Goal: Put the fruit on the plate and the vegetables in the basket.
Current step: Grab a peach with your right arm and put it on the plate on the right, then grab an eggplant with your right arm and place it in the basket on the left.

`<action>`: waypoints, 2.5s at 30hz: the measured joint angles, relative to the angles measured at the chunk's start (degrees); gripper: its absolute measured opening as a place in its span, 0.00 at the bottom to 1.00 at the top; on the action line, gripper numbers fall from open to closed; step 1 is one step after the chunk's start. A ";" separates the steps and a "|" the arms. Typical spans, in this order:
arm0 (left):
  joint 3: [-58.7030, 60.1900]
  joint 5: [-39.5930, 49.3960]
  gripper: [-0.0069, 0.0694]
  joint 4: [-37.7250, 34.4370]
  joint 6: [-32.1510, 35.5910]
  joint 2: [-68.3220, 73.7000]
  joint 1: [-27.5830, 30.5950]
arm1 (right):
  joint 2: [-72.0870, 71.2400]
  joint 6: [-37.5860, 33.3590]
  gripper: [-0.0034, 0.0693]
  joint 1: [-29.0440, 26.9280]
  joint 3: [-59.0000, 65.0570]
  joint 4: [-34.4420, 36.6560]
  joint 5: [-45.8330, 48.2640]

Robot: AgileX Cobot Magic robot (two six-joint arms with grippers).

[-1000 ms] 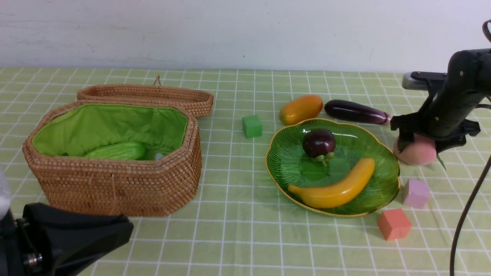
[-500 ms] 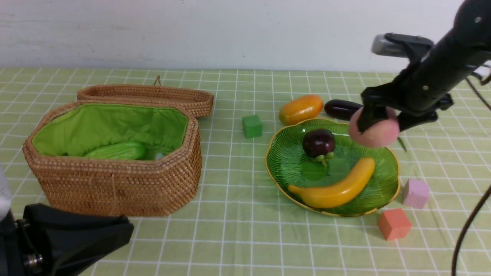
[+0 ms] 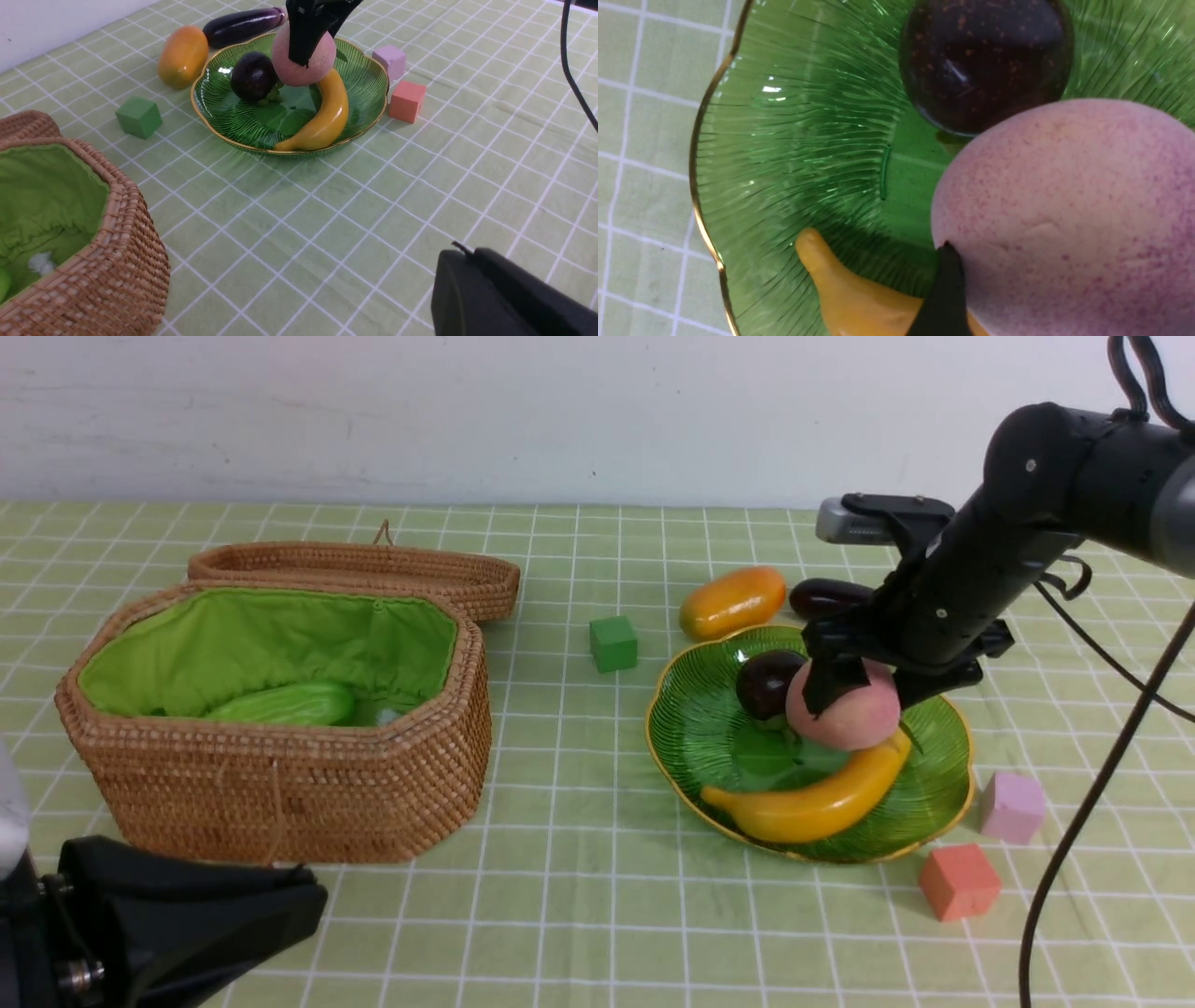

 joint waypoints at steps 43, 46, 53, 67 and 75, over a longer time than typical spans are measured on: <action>0.00 1.15 0.07 0.00 -0.37 0.00 0.00 | 19.74 -35.93 0.63 -13.41 -40.94 -1.56 15.68; 0.00 1.16 0.07 0.00 -0.37 0.00 0.00 | 23.67 -45.58 0.78 -14.54 -41.83 -0.99 12.63; 0.00 0.35 0.07 0.00 -0.43 0.00 0.00 | 29.80 -56.66 0.90 -14.74 -42.01 5.46 3.57; 0.00 1.22 0.07 0.02 -0.55 0.00 0.00 | 32.57 -62.79 0.85 -14.74 -42.06 9.55 -1.48; 0.00 -2.40 0.07 -8.21 6.21 0.00 0.00 | 32.97 -62.79 0.84 -14.74 -42.07 9.73 -3.84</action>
